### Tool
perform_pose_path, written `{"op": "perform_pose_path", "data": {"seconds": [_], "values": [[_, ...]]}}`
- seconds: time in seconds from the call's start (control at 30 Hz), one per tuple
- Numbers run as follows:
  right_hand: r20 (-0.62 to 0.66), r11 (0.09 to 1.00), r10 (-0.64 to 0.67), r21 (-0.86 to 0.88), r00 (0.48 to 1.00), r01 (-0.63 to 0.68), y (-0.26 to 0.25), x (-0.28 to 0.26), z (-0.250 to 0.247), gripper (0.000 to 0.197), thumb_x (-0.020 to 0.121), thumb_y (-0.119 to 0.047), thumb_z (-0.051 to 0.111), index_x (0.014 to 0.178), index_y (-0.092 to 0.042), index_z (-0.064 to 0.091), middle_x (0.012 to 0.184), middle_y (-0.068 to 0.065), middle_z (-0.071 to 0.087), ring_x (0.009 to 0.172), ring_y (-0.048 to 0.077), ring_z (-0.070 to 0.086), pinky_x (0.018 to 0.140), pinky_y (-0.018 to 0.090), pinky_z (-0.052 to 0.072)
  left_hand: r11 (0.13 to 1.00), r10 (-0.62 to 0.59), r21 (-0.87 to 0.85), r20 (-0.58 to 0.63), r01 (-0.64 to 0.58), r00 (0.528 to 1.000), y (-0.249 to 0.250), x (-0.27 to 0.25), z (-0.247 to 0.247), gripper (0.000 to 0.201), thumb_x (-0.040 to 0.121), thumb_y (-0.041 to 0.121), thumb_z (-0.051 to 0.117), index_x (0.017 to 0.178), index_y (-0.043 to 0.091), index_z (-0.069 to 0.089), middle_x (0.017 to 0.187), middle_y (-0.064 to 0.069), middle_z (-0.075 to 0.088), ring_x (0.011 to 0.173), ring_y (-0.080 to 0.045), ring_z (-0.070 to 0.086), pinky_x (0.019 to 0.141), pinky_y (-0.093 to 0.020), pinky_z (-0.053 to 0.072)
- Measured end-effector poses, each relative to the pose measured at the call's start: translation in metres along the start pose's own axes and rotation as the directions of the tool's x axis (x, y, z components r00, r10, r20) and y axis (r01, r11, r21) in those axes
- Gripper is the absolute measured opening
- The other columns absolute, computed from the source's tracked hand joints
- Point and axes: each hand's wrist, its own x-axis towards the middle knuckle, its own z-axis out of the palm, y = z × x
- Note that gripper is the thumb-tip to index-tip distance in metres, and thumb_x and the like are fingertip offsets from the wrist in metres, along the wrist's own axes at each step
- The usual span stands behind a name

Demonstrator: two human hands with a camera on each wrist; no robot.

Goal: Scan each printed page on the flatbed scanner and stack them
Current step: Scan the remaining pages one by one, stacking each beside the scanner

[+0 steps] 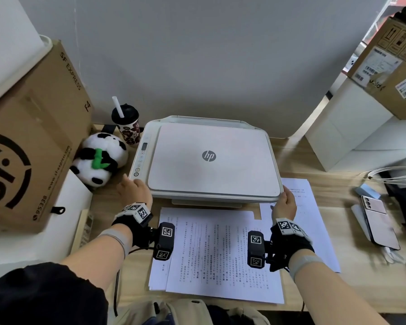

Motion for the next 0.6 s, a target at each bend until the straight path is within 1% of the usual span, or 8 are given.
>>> {"op": "perform_pose_path", "data": {"seconds": [0.07, 0.17, 0.27, 0.3, 0.37, 0.47, 0.53, 0.6], "values": [[0.021, 1.0, 0.005, 0.017, 1.0, -0.006, 0.001, -0.003, 0.002, 0.038, 0.1, -0.015, 0.03, 0.133, -0.017, 0.05, 0.135, 0.008, 0.053, 0.124, 0.029, 0.048, 0.104, 0.05, 0.042, 0.998, 0.001, -0.068, -0.012, -0.002, 1.0, -0.005, -0.004, 0.005, 0.051, 0.097, 0.007, 0.03, 0.147, 0.004, 0.024, 0.145, -0.026, 0.032, 0.131, -0.04, 0.035, 0.107, -0.044, 0.029], [0.024, 1.0, 0.0, 0.031, 1.0, 0.0, -0.001, -0.008, 0.004, 0.041, 0.1, -0.012, 0.027, 0.137, -0.017, 0.045, 0.138, 0.009, 0.05, 0.122, 0.028, 0.048, 0.105, 0.048, 0.04, 0.988, 0.038, -0.149, -0.024, -0.041, 0.999, -0.012, -0.01, 0.007, 0.051, 0.097, 0.006, 0.027, 0.148, 0.008, 0.023, 0.148, -0.019, 0.034, 0.132, -0.037, 0.037, 0.107, -0.041, 0.032], [0.009, 0.999, -0.008, 0.034, 1.0, 0.008, -0.001, -0.007, 0.008, 0.043, 0.099, -0.01, 0.027, 0.137, -0.016, 0.044, 0.136, 0.013, 0.051, 0.103, 0.023, 0.048, 0.101, 0.044, 0.04, 0.984, 0.063, -0.164, -0.017, -0.065, 0.998, -0.015, -0.014, 0.005, 0.049, 0.099, 0.007, 0.026, 0.148, 0.008, 0.024, 0.149, -0.015, 0.035, 0.133, -0.032, 0.037, 0.107, -0.036, 0.03], [0.006, 0.999, -0.007, 0.032, 1.0, 0.007, 0.0, -0.007, 0.008, 0.043, 0.099, -0.01, 0.027, 0.137, -0.017, 0.044, 0.135, 0.014, 0.052, 0.099, 0.022, 0.046, 0.099, 0.044, 0.041, 0.983, 0.068, -0.17, -0.022, -0.071, 0.997, -0.015, -0.014, 0.004, 0.048, 0.099, 0.007, 0.026, 0.148, 0.008, 0.025, 0.149, -0.015, 0.036, 0.133, -0.032, 0.038, 0.106, -0.036, 0.03], [0.007, 1.0, -0.01, 0.021, 1.0, 0.009, 0.0, -0.006, 0.008, 0.042, 0.099, -0.01, 0.027, 0.137, -0.016, 0.044, 0.134, 0.014, 0.052, 0.098, 0.022, 0.046, 0.098, 0.045, 0.041, 0.979, 0.068, -0.19, -0.039, -0.075, 0.997, -0.016, -0.014, 0.006, 0.048, 0.099, 0.007, 0.026, 0.147, 0.008, 0.027, 0.147, -0.016, 0.038, 0.131, -0.032, 0.039, 0.105, -0.037, 0.031], [0.017, 1.0, -0.02, -0.002, 1.0, 0.02, 0.0, -0.004, 0.007, 0.042, 0.099, -0.009, 0.027, 0.138, -0.013, 0.043, 0.136, 0.014, 0.051, 0.102, 0.023, 0.048, 0.1, 0.043, 0.04, 0.972, 0.05, -0.226, -0.063, -0.063, 0.997, -0.016, -0.013, 0.01, 0.047, 0.098, 0.007, 0.026, 0.146, 0.008, 0.029, 0.145, -0.016, 0.04, 0.13, -0.033, 0.04, 0.105, -0.038, 0.033], [0.016, 1.0, -0.023, -0.015, 1.0, 0.024, 0.0, -0.003, 0.006, 0.042, 0.1, -0.007, 0.027, 0.138, -0.01, 0.042, 0.138, 0.013, 0.049, 0.115, 0.027, 0.05, 0.103, 0.04, 0.037, 0.969, 0.04, -0.241, -0.076, -0.057, 0.996, -0.016, -0.014, 0.012, 0.047, 0.098, 0.007, 0.027, 0.145, 0.009, 0.029, 0.144, -0.016, 0.041, 0.129, -0.034, 0.041, 0.105, -0.038, 0.033], [0.014, 0.999, -0.029, -0.029, 0.999, 0.03, -0.001, -0.003, 0.005, 0.042, 0.1, -0.007, 0.026, 0.139, -0.009, 0.041, 0.139, 0.013, 0.048, 0.126, 0.029, 0.045, 0.106, 0.037, 0.036, 0.969, 0.034, -0.242, -0.086, -0.054, 0.996, -0.016, -0.014, 0.012, 0.047, 0.098, 0.008, 0.027, 0.145, 0.01, 0.03, 0.144, -0.016, 0.042, 0.128, -0.034, 0.041, 0.104, -0.039, 0.034]]}}
